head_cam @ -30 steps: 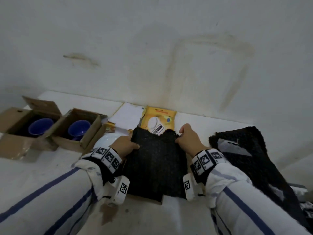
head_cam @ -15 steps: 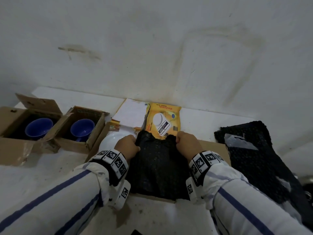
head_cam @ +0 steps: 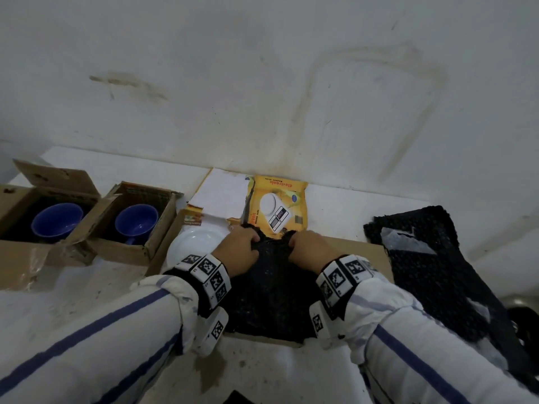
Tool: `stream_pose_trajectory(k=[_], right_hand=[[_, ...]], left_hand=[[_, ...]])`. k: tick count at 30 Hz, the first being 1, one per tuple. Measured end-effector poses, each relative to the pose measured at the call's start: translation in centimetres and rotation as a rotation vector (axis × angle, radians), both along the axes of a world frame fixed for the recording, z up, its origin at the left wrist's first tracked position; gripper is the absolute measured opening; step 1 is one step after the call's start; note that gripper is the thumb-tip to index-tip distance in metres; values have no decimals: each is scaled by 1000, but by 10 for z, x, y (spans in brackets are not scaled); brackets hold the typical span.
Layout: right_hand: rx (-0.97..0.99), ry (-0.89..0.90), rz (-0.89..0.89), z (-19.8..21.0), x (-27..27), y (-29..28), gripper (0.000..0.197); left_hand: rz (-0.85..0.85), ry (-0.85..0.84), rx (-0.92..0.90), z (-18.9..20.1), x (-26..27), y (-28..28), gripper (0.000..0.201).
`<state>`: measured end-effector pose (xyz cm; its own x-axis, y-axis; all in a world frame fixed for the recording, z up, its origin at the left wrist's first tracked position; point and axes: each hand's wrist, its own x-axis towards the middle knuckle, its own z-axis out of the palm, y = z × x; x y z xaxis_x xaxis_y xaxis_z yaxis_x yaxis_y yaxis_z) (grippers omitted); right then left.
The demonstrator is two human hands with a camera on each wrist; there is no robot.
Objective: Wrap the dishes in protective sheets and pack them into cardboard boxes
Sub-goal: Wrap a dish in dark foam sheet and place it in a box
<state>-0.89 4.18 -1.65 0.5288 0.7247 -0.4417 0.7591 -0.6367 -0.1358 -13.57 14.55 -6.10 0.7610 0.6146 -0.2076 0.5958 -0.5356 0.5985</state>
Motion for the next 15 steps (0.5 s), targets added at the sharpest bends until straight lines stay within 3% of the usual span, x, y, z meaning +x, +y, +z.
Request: stream_pose_trajectory(k=[2,4,6,7,11,15], right_hand=[[-52,55,31,-10,-9,1,24],[-85,90,1,-21,-14,3,13],[-115,124,-51,-32,-16,8,21],[-129,143,-54,-35,-16,10,15],[-206,143,-92,-51,-14,17,43],[-254,105,-94,-58,-15,23,42]], left_hand=[[-46,78,28,-8,6,-1,44],[-73,131,87,-14,10,-2,39],[-106,216,179,-17,12,-5,33],[-117,261,227,-18,12,-6,32],[-179,324,399,-21,15,-11,30],[-284,307,398,-22,17,-7,31]])
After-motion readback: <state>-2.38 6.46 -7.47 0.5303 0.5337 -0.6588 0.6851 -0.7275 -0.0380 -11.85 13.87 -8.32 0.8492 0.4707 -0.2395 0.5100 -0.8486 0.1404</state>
